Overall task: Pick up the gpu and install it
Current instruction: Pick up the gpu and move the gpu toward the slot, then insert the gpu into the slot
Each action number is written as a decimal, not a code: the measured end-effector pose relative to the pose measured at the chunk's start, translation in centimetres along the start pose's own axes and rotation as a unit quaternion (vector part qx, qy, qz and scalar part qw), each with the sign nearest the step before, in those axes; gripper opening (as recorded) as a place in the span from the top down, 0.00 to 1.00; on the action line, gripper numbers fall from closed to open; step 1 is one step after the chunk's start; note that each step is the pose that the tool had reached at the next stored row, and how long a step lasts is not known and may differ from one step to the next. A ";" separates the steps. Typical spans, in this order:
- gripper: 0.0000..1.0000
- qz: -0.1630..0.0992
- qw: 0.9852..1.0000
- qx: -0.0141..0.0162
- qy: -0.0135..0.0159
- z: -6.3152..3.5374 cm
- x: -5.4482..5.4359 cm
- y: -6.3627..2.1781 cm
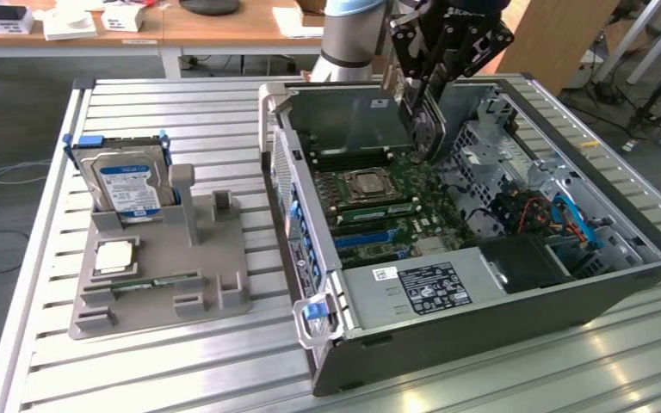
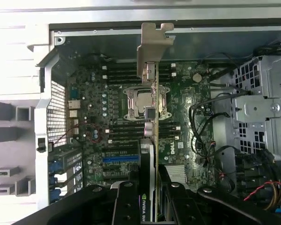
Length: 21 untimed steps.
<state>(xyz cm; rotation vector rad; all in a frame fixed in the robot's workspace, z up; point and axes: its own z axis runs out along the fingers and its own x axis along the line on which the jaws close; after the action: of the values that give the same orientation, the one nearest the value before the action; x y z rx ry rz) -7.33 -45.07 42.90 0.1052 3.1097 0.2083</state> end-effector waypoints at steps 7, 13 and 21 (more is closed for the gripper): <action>0.73 0.000 1.000 0.000 0.000 0.01 -0.1 0.02; 0.73 -0.001 1.000 0.000 0.000 0.02 -0.6 0.04; 0.73 0.000 1.000 0.000 0.000 0.02 -0.6 0.04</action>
<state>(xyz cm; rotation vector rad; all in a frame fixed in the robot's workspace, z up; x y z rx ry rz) -6.74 -45.06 42.89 0.1036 3.1102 0.2086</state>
